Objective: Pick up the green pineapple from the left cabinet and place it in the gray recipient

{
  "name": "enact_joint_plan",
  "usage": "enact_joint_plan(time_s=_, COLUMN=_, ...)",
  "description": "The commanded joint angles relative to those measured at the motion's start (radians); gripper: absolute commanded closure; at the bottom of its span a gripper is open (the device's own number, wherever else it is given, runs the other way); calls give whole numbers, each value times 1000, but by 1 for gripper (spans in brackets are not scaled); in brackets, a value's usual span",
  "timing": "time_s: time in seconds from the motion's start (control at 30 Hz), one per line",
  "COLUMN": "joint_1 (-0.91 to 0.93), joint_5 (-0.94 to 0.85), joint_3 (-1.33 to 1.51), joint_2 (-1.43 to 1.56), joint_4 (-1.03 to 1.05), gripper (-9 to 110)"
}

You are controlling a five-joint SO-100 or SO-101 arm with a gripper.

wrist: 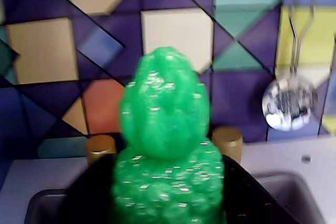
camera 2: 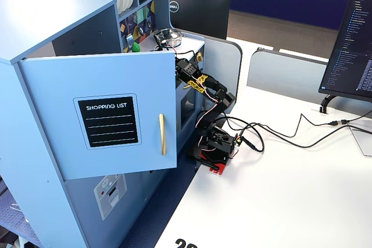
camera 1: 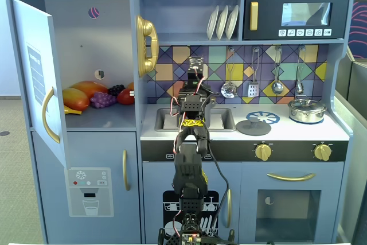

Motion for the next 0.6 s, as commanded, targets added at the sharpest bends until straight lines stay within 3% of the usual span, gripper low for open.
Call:
enact_joint_plan(time_s=0.0, joint_1=6, joint_5=55, joint_3=-86, joint_2=-29, joint_4=0, gripper=67)
enact_joint_plan(time_s=0.13, joint_1=2, joint_5=38, joint_3=-100, joint_2=-44, joint_4=-9, gripper=61)
enact_joint_plan(time_s=0.37, joint_1=14, joint_5=5, joint_3=-117, joint_2=23, joint_4=66, gripper=64)
enact_joint_plan(time_s=0.43, joint_1=11, joint_5=-8, joint_3=-138, joint_2=112, joint_4=178, gripper=65)
enact_joint_plan(time_s=0.57, joint_1=2, joint_5=-37, joint_3=-187, joint_2=304, joint_4=634, gripper=71)
